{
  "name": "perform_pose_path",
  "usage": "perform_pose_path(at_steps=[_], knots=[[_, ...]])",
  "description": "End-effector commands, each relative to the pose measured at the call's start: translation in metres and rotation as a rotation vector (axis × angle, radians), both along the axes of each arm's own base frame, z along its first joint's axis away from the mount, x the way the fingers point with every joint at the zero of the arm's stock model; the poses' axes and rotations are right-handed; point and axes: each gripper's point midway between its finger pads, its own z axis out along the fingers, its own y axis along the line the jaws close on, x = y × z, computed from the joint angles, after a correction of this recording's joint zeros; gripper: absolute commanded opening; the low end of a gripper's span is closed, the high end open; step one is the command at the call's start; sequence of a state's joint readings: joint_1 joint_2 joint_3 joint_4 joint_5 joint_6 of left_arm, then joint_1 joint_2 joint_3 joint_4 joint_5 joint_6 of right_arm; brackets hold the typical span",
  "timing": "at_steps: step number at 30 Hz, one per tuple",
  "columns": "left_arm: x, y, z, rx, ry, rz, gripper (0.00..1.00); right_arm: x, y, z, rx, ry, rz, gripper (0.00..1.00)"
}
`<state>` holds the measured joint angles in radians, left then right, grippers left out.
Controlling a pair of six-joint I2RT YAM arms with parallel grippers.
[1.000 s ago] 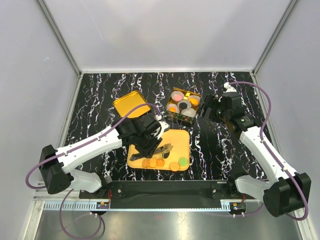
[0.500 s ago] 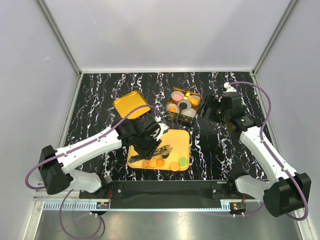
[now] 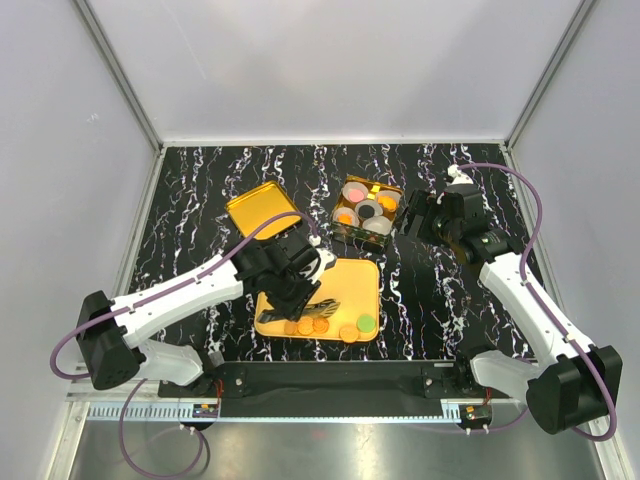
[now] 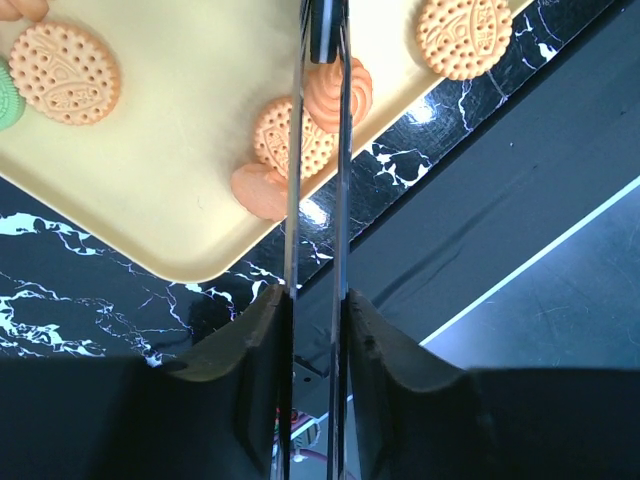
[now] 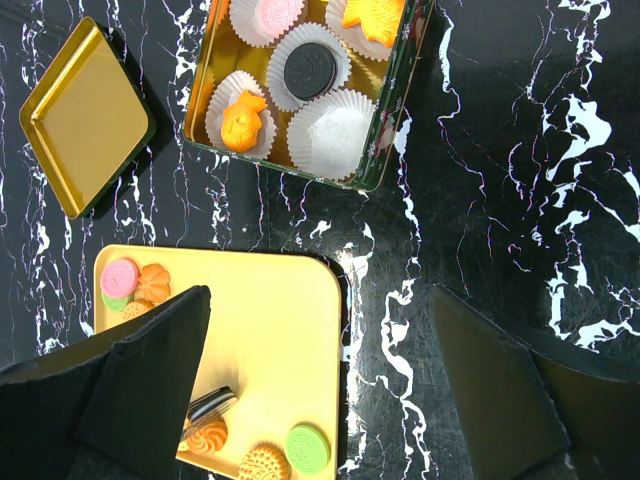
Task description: Pack the cookies
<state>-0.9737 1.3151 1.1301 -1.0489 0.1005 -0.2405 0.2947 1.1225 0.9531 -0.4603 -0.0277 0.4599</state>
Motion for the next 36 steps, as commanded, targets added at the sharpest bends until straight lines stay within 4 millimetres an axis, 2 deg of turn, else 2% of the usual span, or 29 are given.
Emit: perform_pose_path(at_steps=[1, 10, 13, 14, 16, 19, 20, 25, 26, 27, 29, 30, 31, 36], knots=[[0.004, -0.006, 0.014, -0.056, -0.041, -0.002, 0.28, 0.002, 0.002, 0.013, 0.013, -0.047, 0.003, 1.0], [0.025, -0.019, 0.037, -0.088, -0.124, 0.028, 0.2, 0.002, 0.002, 0.013, 0.01, -0.049, 0.004, 1.0], [0.039, -0.028, 0.054, -0.112, -0.166, 0.041, 0.19, 0.002, 0.002, 0.014, 0.011, -0.052, 0.004, 1.0], [0.047, -0.033, 0.066, -0.137, -0.197, 0.049, 0.2, 0.002, 0.002, 0.015, 0.01, -0.054, 0.002, 1.0], [0.058, -0.039, 0.073, -0.144, -0.213, 0.067, 0.2, 0.003, 0.002, 0.016, 0.01, -0.057, 0.003, 1.0], [0.084, -0.052, 0.102, -0.199, -0.285, 0.107, 0.2, 0.003, 0.001, 0.017, 0.006, -0.06, 0.001, 1.0], [0.094, -0.056, 0.098, -0.189, -0.286, 0.128, 0.2, 0.003, 0.0, 0.017, 0.006, -0.062, -0.002, 1.0], [0.134, -0.087, 0.105, -0.244, -0.334, 0.167, 0.2, 0.003, -0.002, 0.021, 0.002, -0.066, -0.01, 1.0], [0.141, -0.092, 0.104, -0.245, -0.343, 0.172, 0.2, 0.003, -0.002, 0.022, 0.003, -0.069, -0.01, 1.0], [0.153, -0.1, 0.095, -0.234, -0.344, 0.183, 0.2, 0.002, -0.001, 0.021, 0.002, -0.064, -0.009, 1.0], [0.168, -0.112, 0.101, -0.263, -0.364, 0.193, 0.2, 0.002, -0.002, 0.023, 0.003, -0.069, -0.011, 1.0], [0.178, -0.12, 0.093, -0.259, -0.366, 0.198, 0.2, 0.001, -0.001, 0.024, 0.003, -0.072, -0.006, 1.0], [0.184, -0.127, 0.1, -0.279, -0.381, 0.201, 0.2, 0.0, -0.002, 0.024, 0.004, -0.07, -0.009, 1.0], [0.202, -0.146, 0.083, -0.263, -0.355, 0.197, 0.21, -0.004, -0.004, 0.027, -0.003, -0.077, -0.005, 1.0]])
